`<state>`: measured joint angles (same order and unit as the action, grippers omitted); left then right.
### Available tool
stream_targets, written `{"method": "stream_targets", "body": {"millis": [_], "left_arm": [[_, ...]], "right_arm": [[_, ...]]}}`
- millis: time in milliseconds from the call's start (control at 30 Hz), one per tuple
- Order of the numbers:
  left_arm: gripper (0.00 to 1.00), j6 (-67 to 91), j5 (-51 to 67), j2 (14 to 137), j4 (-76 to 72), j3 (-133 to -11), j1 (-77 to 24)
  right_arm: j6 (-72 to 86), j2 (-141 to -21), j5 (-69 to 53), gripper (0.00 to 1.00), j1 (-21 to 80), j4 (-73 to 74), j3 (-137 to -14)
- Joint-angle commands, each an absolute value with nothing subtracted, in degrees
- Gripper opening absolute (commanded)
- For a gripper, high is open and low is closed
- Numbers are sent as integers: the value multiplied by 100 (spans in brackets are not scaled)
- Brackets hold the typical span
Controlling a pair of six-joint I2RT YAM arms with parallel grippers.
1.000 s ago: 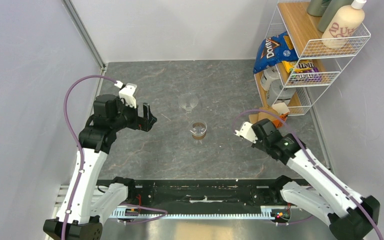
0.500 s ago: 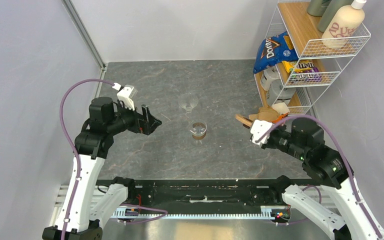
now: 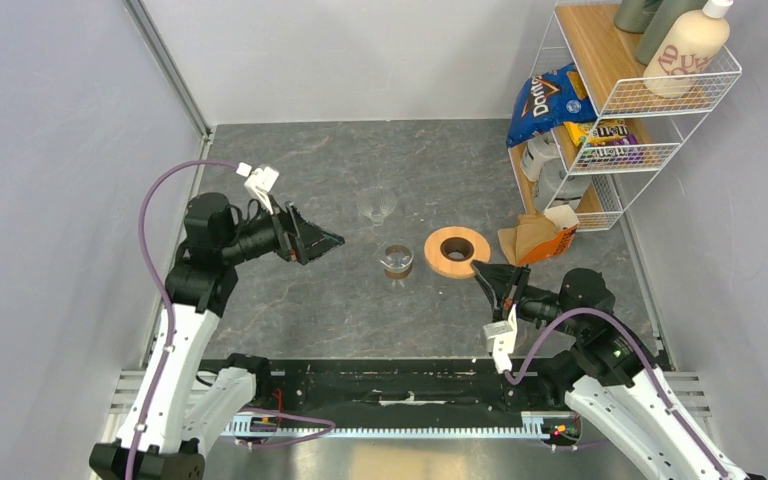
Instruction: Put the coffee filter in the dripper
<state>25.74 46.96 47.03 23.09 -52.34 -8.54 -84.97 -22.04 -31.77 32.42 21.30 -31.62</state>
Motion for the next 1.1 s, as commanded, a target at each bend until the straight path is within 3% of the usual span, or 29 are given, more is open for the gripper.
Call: {"method": "stream_targets", "body": {"millis": [0, 200, 533, 1067], "left_arm": [[97, 3213, 5211, 5146, 1290, -5201, -1016], [97, 3182, 5047, 5513, 1023, -5387, -1359], [93, 3615, 5130, 5961, 429, -5059, -1879], [74, 4746, 5594, 6220, -818, -4493, -2069]], "right_arm": [[-9034, -2416, -3498, 0, 3340, 733, -3242], [-7744, -3116, -2563, 0, 3971, 468, -3769], [-9270, -3288, -2603, 0, 4719, -707, -2803], [-9761, -3422, -2177, 0, 5419, -1014, -2550]]}}
